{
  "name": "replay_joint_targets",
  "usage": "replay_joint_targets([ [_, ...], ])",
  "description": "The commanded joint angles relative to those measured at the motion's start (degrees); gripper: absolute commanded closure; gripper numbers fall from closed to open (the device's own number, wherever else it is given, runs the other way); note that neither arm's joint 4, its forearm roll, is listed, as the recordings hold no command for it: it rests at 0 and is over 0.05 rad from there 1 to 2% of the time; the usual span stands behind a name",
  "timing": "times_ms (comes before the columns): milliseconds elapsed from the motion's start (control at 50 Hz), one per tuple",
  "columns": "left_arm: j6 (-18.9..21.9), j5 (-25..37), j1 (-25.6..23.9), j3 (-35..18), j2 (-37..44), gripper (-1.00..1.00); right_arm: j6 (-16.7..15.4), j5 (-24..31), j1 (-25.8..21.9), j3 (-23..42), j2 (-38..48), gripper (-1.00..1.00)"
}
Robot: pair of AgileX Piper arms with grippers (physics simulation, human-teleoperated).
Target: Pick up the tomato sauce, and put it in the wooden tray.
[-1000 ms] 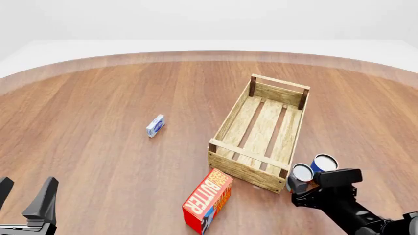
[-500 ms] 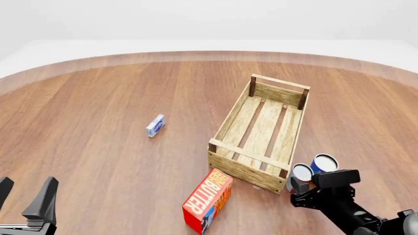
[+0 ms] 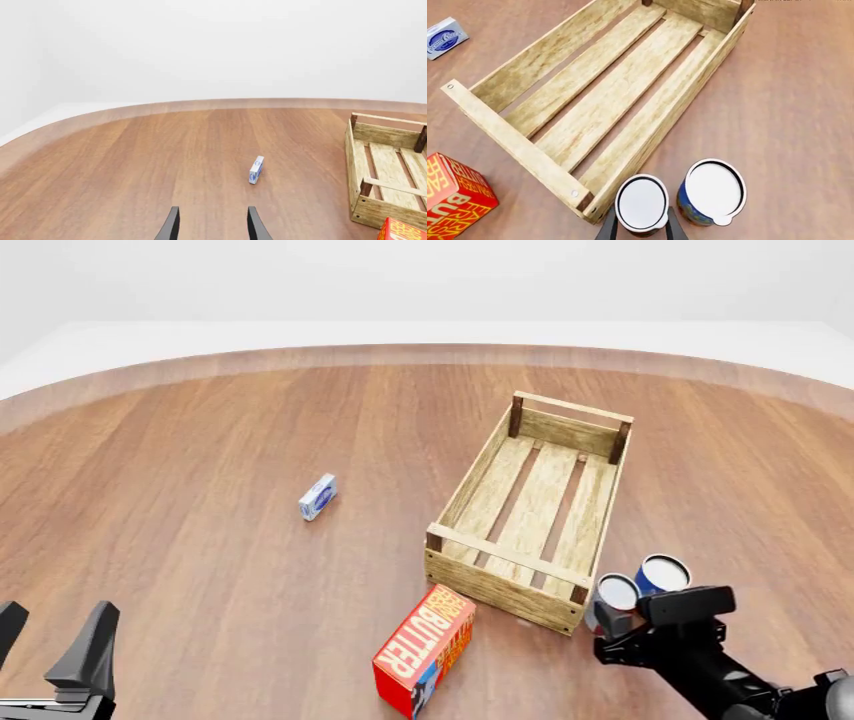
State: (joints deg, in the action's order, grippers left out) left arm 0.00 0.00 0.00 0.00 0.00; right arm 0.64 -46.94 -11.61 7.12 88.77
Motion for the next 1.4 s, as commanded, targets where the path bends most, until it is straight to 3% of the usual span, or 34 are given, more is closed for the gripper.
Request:
replay_joint_targets([
  [20, 0.00, 0.00, 0.00, 0.00, 0.00, -1.00, 0.13, 3.44, 0.20, 0.20, -3.63, 1.00],
  [440, 0.00, 0.00, 0.00, 0.00, 0.00, -1.00, -1.50, 15.87, 1.33, 1.34, -17.51, 1.00],
  [820, 0.00, 0.00, 0.00, 0.00, 0.00, -1.00, -2.04, 33.28, 1.82, 4.90, -34.71, 1.00],
  [1400, 0.00, 0.00, 0.00, 0.00, 0.00, -1.00, -3.71, 47.82, 1.23, 9.82, -46.49, 1.00],
])
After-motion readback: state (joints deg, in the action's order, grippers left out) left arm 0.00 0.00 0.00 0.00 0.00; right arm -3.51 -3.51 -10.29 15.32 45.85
